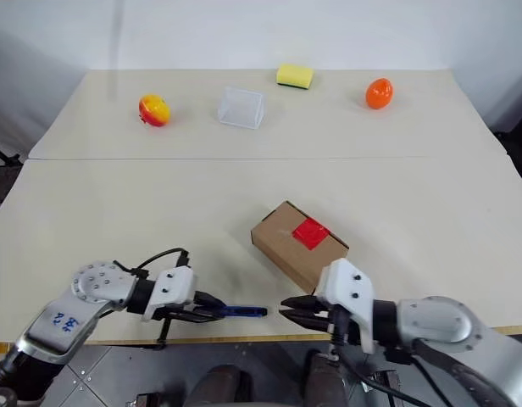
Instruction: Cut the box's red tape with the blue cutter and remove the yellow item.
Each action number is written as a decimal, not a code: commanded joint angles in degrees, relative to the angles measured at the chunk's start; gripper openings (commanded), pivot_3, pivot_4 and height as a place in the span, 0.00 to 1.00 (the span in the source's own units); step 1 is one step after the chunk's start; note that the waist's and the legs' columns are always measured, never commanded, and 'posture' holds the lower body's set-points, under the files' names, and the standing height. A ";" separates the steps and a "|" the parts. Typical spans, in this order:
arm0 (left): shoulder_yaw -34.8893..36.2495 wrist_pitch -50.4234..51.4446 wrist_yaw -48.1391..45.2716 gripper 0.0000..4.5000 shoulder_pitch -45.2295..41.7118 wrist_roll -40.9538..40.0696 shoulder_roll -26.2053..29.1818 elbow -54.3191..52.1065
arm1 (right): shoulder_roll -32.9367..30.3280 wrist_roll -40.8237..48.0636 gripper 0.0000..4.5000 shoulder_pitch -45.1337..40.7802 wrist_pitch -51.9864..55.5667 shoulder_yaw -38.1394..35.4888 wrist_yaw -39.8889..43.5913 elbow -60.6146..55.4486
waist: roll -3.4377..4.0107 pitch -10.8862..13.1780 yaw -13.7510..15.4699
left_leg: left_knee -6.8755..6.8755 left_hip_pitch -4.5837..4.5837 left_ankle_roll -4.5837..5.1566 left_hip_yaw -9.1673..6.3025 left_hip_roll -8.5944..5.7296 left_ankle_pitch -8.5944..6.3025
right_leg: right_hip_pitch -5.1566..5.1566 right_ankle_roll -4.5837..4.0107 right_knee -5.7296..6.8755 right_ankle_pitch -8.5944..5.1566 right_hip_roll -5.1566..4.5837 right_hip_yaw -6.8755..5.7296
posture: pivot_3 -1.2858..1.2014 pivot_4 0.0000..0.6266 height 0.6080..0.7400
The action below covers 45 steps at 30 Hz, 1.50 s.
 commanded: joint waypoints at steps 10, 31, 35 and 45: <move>-4.70 6.50 5.78 0.10 0.28 1.50 -2.37 -6.43 | 0.99 -11.08 0.00 2.58 0.50 6.66 -2.31 -1.88 | 0.00 0.00 0.10 | 0.06 -0.02 0.01 -0.03 0.00 -0.01 | 0.02 -0.01 -0.01 0.00 -0.01 0.00 | 0.52 0.24 1.00; -7.34 8.76 8.54 0.10 -0.86 2.47 -3.22 -7.23 | 6.88 -20.36 0.00 -0.85 0.52 15.03 0.84 10.89 | -0.19 -0.13 0.17 | 0.11 0.08 0.02 -0.06 0.00 -0.01 | 0.15 -0.03 0.01 -0.01 -0.01 0.00 | 0.52 0.24 1.00; -7.70 8.41 8.59 0.10 -0.86 3.01 -3.23 -7.25 | 8.70 -21.35 0.00 -2.21 2.44 16.51 0.27 11.55 | -0.27 -0.20 0.10 | 0.16 0.08 0.02 -0.06 0.00 0.00 | 0.16 -0.05 0.02 0.00 -0.01 0.00 | 0.52 0.24 1.00; -8.95 8.06 8.65 0.10 -1.58 4.05 -4.33 -6.90 | 12.54 -21.13 0.00 -3.37 5.86 17.44 -1.06 11.99 | -0.26 -0.44 0.18 | 0.33 0.09 0.02 -0.52 0.00 -0.01 | 0.21 -0.12 0.05 0.01 -0.01 0.02 | 0.52 0.24 1.00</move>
